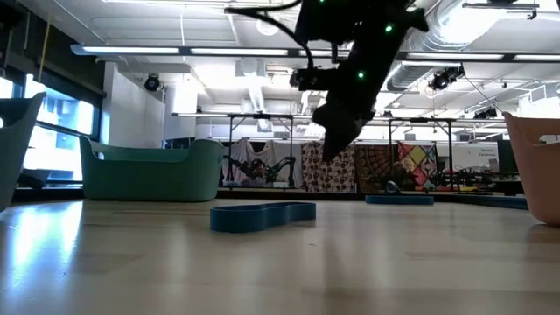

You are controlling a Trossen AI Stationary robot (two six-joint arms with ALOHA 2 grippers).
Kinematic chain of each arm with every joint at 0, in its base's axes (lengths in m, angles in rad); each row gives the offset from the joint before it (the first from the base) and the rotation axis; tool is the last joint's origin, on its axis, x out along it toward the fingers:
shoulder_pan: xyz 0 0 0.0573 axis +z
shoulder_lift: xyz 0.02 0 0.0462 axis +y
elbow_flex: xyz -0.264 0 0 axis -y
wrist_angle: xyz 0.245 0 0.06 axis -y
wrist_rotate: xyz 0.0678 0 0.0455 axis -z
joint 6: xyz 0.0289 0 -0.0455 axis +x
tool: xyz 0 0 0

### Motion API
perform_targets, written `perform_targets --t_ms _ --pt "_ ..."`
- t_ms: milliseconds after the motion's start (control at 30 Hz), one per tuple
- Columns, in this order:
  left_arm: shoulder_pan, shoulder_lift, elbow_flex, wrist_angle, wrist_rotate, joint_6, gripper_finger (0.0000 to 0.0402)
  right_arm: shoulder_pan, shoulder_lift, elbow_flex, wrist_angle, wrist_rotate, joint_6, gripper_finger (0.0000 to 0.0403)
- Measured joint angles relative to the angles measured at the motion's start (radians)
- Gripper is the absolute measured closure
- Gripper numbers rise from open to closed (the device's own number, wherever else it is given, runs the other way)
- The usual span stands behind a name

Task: Sort rubber bands into baskets
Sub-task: Put the blue rubber band into the blue bin

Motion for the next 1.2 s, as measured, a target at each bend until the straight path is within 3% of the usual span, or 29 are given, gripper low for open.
perform_targets --t_ms 233,500,700,933,1200 --pt "-0.003 -0.114 -0.001 0.1 -0.022 0.134 0.0401 -0.163 -0.029 0.0 0.002 -0.035 -0.037 0.0312" --pt "0.067 -0.2 -0.001 0.172 0.006 0.321 0.0401 -0.32 -0.032 0.0 0.047 -0.055 -0.026 0.0332" --pt "0.177 -0.23 -0.054 0.318 0.14 0.504 0.0401 -0.398 -0.032 0.0 0.055 -0.069 0.007 0.0339" --pt "0.347 -0.27 -0.155 0.555 0.318 0.725 0.0401 -0.457 -0.033 -0.012 0.078 -0.069 0.067 0.0397" --pt "0.51 -0.285 -0.196 0.683 0.425 0.863 0.0401 -0.532 -0.156 -0.3 0.399 -0.245 0.143 0.0402"
